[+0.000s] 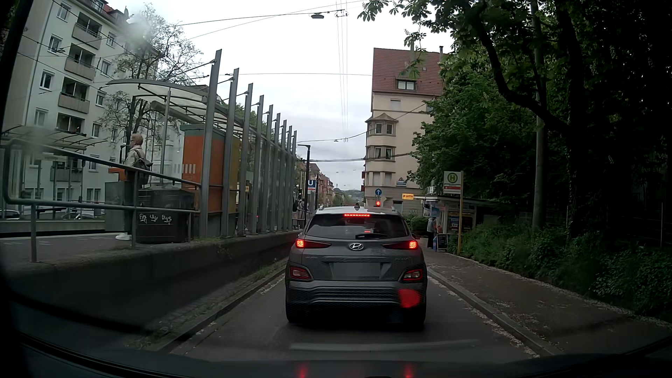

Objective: Follow the waypoints while adhering to traffic rules and regulations

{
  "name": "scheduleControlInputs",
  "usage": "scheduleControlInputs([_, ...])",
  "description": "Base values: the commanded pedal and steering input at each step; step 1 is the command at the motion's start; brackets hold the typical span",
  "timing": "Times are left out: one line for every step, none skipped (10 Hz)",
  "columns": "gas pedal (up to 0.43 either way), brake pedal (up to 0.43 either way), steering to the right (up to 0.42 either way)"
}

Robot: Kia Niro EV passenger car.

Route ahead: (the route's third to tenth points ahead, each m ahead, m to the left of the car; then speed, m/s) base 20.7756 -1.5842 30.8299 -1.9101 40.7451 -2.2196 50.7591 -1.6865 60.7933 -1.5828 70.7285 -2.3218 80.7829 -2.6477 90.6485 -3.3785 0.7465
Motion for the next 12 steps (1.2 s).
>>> scheduleControlInputs([0.000,0.000,-0.002])
scheduleControlInputs([0.000,0.000,-0.004])
scheduleControlInputs([0.000,0.000,-0.005])
scheduleControlInputs([0.000,0.037,-0.008])
scheduleControlInputs([0.000,0.055,-0.010])
scheduleControlInputs([0.000,0.079,-0.013])
scheduleControlInputs([0.000,0.104,-0.014])
scheduleControlInputs([0.000,0.122,-0.013])
scheduleControlInputs([0.000,0.140,-0.012])
scheduleControlInputs([0.000,0.171,-0.012])
scheduleControlInputs([0.000,0.189,-0.011])
scheduleControlInputs([0.000,0.213,-0.011])
